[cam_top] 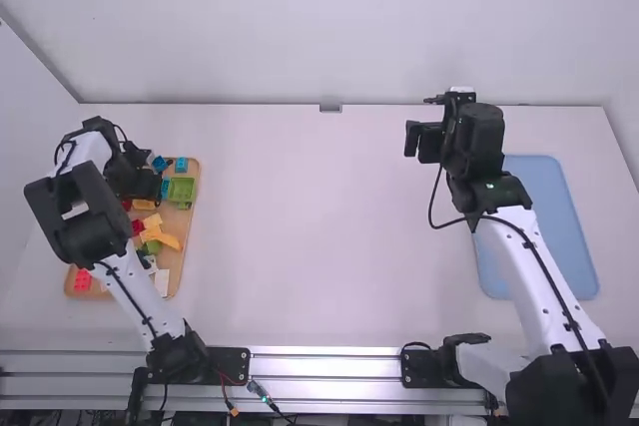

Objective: Assemble lego blocks to make yellow taxi

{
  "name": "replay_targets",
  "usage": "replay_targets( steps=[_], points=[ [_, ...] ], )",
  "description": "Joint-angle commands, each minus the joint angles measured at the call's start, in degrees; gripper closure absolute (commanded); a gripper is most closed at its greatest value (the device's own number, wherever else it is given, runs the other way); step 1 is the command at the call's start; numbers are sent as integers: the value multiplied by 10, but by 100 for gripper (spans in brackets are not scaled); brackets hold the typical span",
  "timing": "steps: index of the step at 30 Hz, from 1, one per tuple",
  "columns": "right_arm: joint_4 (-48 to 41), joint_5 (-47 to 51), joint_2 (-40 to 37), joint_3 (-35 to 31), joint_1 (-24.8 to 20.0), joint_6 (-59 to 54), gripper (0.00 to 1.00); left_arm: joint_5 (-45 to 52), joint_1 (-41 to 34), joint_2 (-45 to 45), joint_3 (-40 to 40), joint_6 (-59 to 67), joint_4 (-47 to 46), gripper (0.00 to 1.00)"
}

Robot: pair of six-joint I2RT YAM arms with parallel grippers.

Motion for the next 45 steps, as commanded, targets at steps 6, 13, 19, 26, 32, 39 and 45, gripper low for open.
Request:
replay_targets(
  steps=[6,13,19,26,32,39,45],
  points=[
    [-4,1,3,21,0,0,1,7,-1,8,-41,-17,25,19],
    [-2,1,3,21,0,0,1,7,-4,8,-55,-12,55,19],
    [-6,1,3,21,0,0,1,10,-3,8,-65,-17,87,29],
    [-6,1,3,21,-1,0,1,10,0,8,-71,-18,99,41],
    [-7,1,3,21,-1,0,1,5,0,4,-49,-19,82,58],
    [-12,1,3,21,-1,0,1,6,-12,-40,-8,-33,44,61],
    [-17,1,3,21,-1,0,1,11,-77,-116,-20,-5,18,65]
  ],
)
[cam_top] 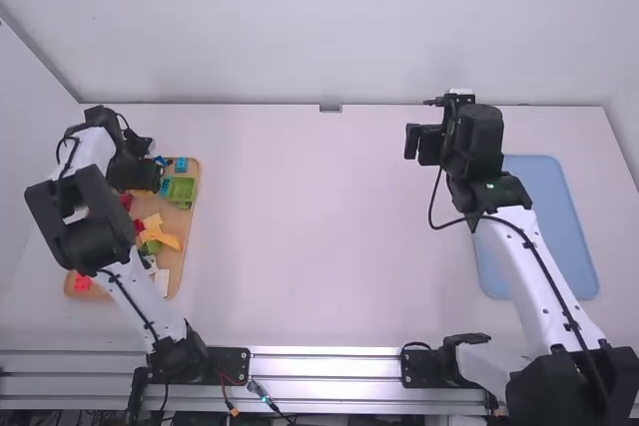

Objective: Assemble lego blocks to make yellow taxi

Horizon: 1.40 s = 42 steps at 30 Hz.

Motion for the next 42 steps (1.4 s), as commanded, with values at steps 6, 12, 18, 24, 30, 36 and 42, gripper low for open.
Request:
replay_targets(
  steps=[6,12,18,24,30,36,42],
  points=[
    [-8,-3,3,21,0,1,1,11,-169,-97,-42,90,-19,72],
    [-19,-3,3,21,0,-2,1,2,-339,-99,-109,163,18,78],
    [-16,-1,3,21,-9,-2,1,-10,-496,-99,-172,242,49,67],
    [-22,-3,3,21,-21,-1,1,-10,-600,-98,-214,232,93,66],
    [-41,-3,3,21,-20,-17,1,41,-637,-90,-237,227,129,65],
    [-49,-2,3,21,-20,-17,1,52,-629,-82,-241,207,134,65],
    [-49,-1,3,21,-20,-17,1,35,-633,-74,-261,201,147,68]
  ],
)
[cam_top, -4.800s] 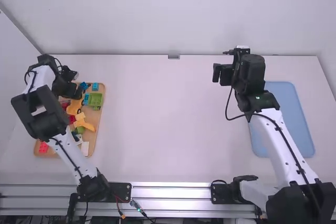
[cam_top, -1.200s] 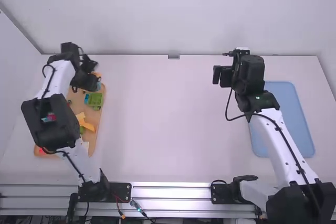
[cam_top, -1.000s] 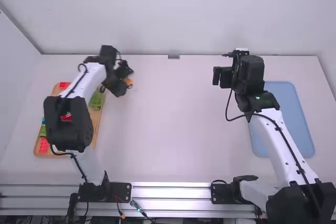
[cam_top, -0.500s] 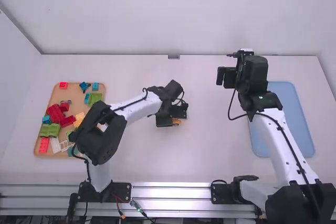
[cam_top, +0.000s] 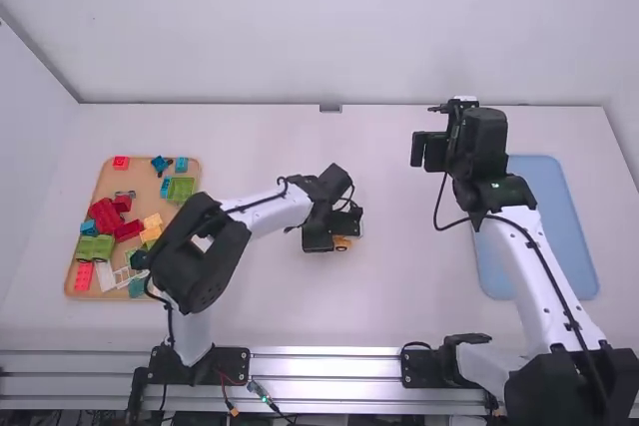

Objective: Assemble lego blocks to make yellow taxi

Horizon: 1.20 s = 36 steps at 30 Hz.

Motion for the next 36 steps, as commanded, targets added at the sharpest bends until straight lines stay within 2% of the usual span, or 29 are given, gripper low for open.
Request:
replay_targets(
  steps=[1,9,10,13,14,15,22,30,36],
  points=[
    [0,0,3,21,1,-1,1,-3,2,12,-9,-8,-6,67],
    [0,-1,3,21,0,-1,1,1,2,12,-25,-10,11,60],
    [0,-2,3,21,1,-1,1,-3,2,12,-28,-10,14,56],
    [0,-1,3,21,0,-1,1,-4,2,12,-33,-10,12,24],
    [0,-1,3,21,0,-1,1,-4,2,12,-33,-10,12,21],
    [0,-1,3,21,1,-1,1,-2,2,12,-33,-10,12,1],
    [0,-1,3,21,1,-1,1,-4,3,11,1,-9,-18,1],
    [2,-1,3,21,1,-1,1,-18,28,-29,83,16,-108,1],
    [2,-1,3,21,1,-1,1,-65,135,-107,82,21,-143,1]
  ],
)
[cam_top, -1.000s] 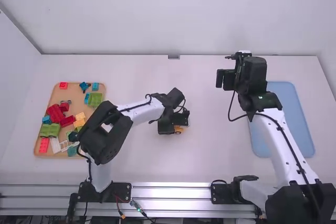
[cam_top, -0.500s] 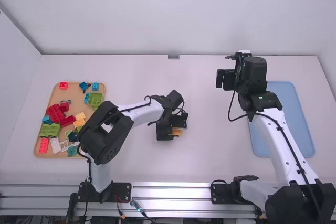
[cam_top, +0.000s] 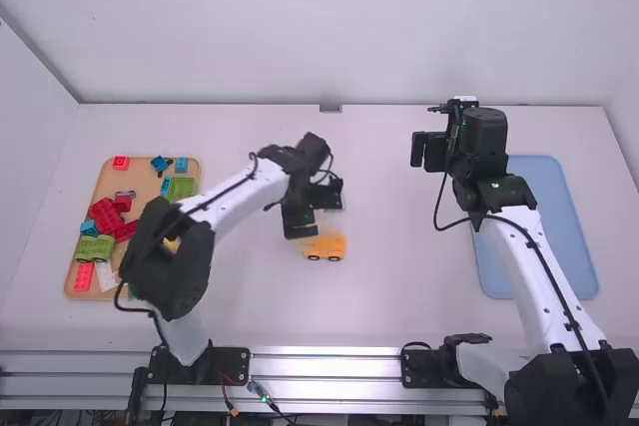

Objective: Assemble lego blocks to make yellow taxi

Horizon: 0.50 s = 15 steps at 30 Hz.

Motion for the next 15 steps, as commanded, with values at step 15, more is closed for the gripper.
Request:
replay_targets(
  steps=[15],
  points=[
    [2,0,3,21,1,2,1,153,515,-31,-6,107,100,1]
  ],
)
